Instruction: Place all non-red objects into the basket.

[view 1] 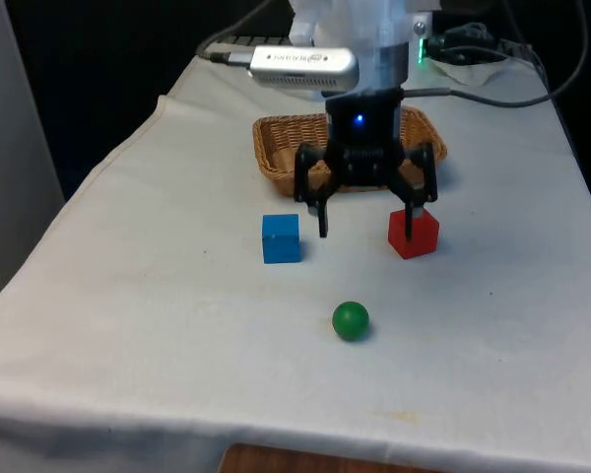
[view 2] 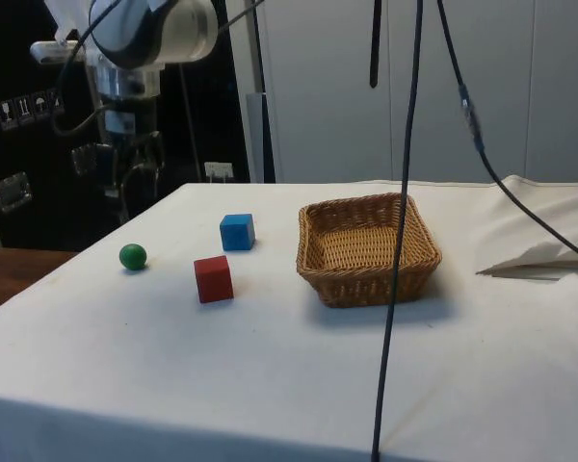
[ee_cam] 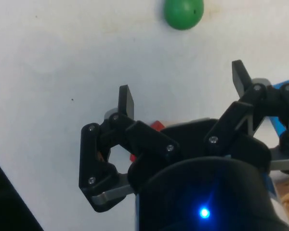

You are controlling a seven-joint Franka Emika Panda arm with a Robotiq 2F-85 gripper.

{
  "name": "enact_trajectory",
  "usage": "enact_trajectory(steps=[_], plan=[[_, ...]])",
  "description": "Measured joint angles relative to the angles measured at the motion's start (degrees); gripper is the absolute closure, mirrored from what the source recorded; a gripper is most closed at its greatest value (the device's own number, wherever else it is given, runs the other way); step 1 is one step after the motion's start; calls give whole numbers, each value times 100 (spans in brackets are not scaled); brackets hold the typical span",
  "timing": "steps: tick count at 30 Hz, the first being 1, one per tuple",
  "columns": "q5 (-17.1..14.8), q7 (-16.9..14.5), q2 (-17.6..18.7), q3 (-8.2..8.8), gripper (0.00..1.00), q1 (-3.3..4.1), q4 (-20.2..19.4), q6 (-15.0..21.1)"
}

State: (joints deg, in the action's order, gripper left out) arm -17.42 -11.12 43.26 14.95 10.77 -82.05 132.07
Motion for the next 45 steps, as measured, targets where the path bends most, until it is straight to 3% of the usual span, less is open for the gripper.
enact_trajectory(steps=[11, 20, 35, 45], plan=[[-172, -34, 413, 0, 0, -40, 401, 6], [-458, -264, 670, 97, 0, -138, 596, 6], [-516, -252, 837, 69, 0, -126, 699, 40], [-544, -246, 1220, 80, 0, -143, 1083, 52]])
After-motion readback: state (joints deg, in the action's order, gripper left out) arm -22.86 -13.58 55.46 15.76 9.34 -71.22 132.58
